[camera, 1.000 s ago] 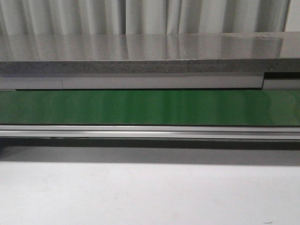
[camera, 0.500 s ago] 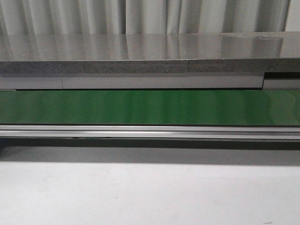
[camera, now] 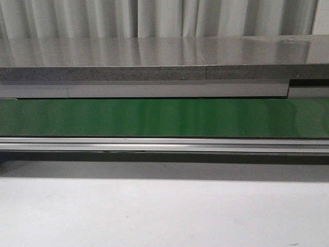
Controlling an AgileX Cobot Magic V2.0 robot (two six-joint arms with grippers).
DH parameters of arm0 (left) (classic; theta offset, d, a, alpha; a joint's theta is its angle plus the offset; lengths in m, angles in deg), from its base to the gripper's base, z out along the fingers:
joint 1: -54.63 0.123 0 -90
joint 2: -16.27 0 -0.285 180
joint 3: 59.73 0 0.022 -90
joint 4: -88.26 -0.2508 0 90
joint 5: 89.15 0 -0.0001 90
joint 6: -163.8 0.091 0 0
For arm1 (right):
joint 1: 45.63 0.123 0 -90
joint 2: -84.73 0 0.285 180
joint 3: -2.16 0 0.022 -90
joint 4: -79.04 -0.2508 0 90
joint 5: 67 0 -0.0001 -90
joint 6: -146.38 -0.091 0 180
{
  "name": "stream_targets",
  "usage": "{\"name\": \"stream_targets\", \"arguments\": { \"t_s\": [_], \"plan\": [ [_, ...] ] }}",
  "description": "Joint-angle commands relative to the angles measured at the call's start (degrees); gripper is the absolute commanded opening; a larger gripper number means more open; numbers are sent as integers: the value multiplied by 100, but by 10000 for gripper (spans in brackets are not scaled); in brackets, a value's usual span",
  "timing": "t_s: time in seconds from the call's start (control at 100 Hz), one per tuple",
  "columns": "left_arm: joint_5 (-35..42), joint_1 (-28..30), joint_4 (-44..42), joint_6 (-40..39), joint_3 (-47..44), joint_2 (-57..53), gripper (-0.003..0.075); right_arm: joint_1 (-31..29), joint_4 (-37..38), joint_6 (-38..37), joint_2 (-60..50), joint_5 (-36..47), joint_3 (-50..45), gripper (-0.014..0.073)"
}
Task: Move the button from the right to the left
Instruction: 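Lower the right gripper and grasp the yellow-capped button, then lift the button and place it on the conveyor belt with the right gripper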
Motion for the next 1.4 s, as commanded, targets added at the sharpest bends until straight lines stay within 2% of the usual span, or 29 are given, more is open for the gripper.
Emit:
{"name": "stream_targets", "arguments": {
  "t_s": [0.0,0.18,0.32,0.42,0.62,0.81,0.88,1.0,1.07,1.1,1.17,1.39],
  "plan": [
    [451,-10,21,-57,-258,-179,-20,-39,-153,54,-657,58,185,188],
    [451,-10,21,-57,-258,-179,-20,88,-170,-120,-1400,-407,174,186],
    [451,-10,21,-57,-258,-179,-20,419,-170,-611,-1829,-874,162,186],
    [451,-10,21,-57,-258,-179,-20,776,-168,-654,-1992,-1226,157,186],
    [451,-10,21,-57,-258,-179,-20,1275,-175,-1421,-1941,-1312,43,186],
    [451,-10,21,-57,-258,-179,-20,1312,-365,-1451,-1729,-1193,-177,191],
    [451,-10,21,-57,-258,-179,-20,1325,-369,-1455,-1714,-1199,-177,253],
    [451,-10,21,-57,-258,-179,-20,1336,-377,-1455,-1719,-1131,-177,519],
    [451,-10,21,-57,-258,-179,-20,1343,-410,-1450,-1728,-1089,-177,645],
    [451,-10,21,-57,-258,-179,-20,1343,-442,-1444,-1741,-1083,-177,671],
    [451,-10,21,-57,-258,-179,-20,1343,-540,-1438,-1824,-1078,-177,644],
    [451,-10,21,-57,-258,-179,-20,1361,-714,-1331,-2485,-1176,-171,644]
  ]
}}
